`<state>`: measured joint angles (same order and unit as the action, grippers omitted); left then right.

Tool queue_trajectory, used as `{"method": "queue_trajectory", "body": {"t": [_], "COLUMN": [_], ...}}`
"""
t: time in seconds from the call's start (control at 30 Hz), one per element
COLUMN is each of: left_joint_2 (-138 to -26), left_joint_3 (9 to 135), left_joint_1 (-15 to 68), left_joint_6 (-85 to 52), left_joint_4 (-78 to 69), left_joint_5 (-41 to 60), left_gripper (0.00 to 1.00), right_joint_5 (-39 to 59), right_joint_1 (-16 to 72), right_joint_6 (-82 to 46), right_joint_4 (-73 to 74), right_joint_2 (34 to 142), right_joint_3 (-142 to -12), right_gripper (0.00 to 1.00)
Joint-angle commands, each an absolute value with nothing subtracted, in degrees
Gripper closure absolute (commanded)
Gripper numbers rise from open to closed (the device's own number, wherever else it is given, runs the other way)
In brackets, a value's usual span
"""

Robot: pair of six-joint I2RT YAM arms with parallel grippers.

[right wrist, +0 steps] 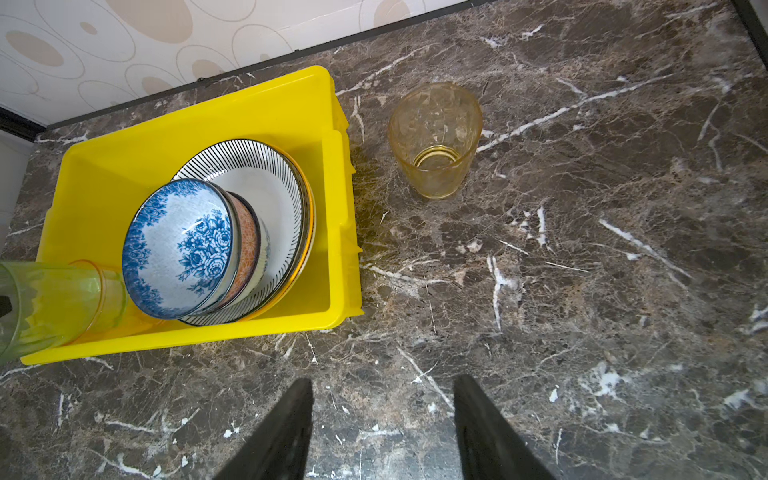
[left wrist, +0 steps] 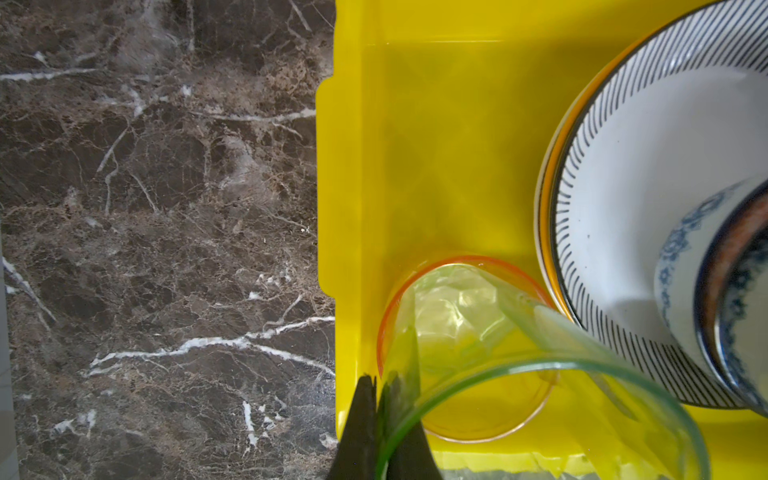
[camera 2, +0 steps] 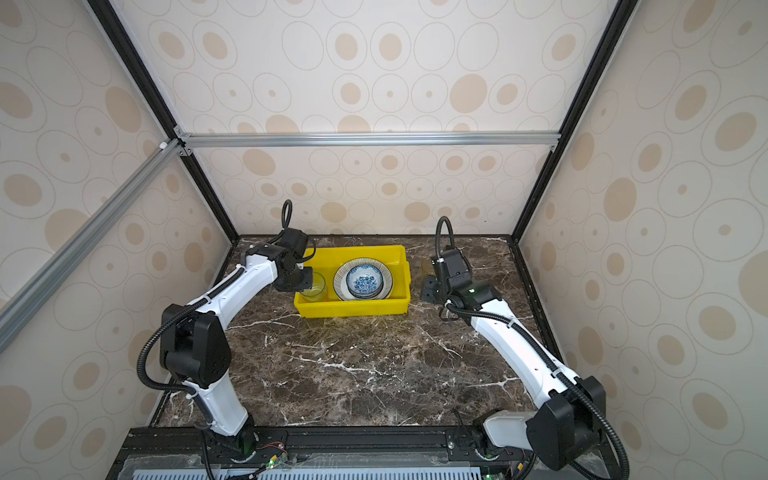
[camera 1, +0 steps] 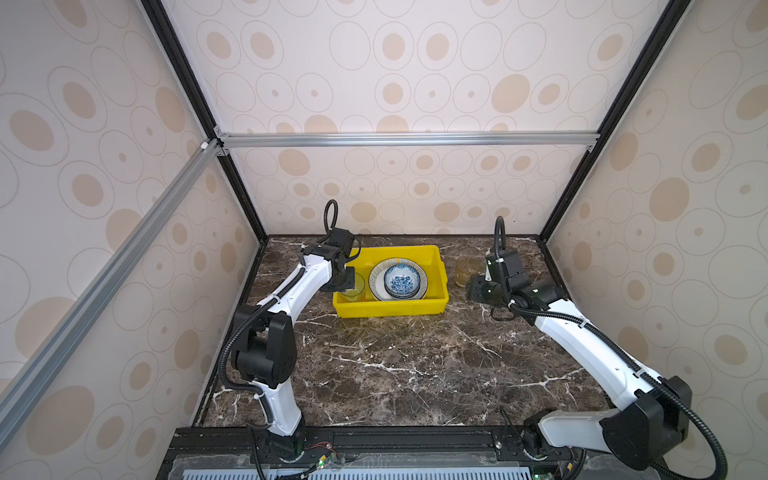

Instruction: Place the mixed dishes into the plastic bin

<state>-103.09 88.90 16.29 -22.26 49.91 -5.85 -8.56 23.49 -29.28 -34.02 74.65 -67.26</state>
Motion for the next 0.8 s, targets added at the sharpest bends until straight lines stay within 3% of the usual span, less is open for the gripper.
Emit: {"method": "queue_trajectory", "body": {"t": [0.0, 0.77], "left_joint_2": [-103.9, -103.1], "left_joint_3": [88.3, 85.5], "left_joint_1": [15.7, 15.7], "left_joint_6": [-22.0, -22.8], "left_joint_4": [51.6, 50.9], "left_joint_5": [-5.9, -5.8], "left_gripper": [1.00, 1.00], "right_joint_5": [-8.4, -8.2], "right_joint_1": [23.1, 22.9], "right_joint_6": [-29.3, -29.3], "right_joint_4": [-33.9, -35.4], "right_joint_2": [73.4, 71.3], "right_joint_3": [-67.1, -66.8], "right_gripper": [0.43, 0.42]}}
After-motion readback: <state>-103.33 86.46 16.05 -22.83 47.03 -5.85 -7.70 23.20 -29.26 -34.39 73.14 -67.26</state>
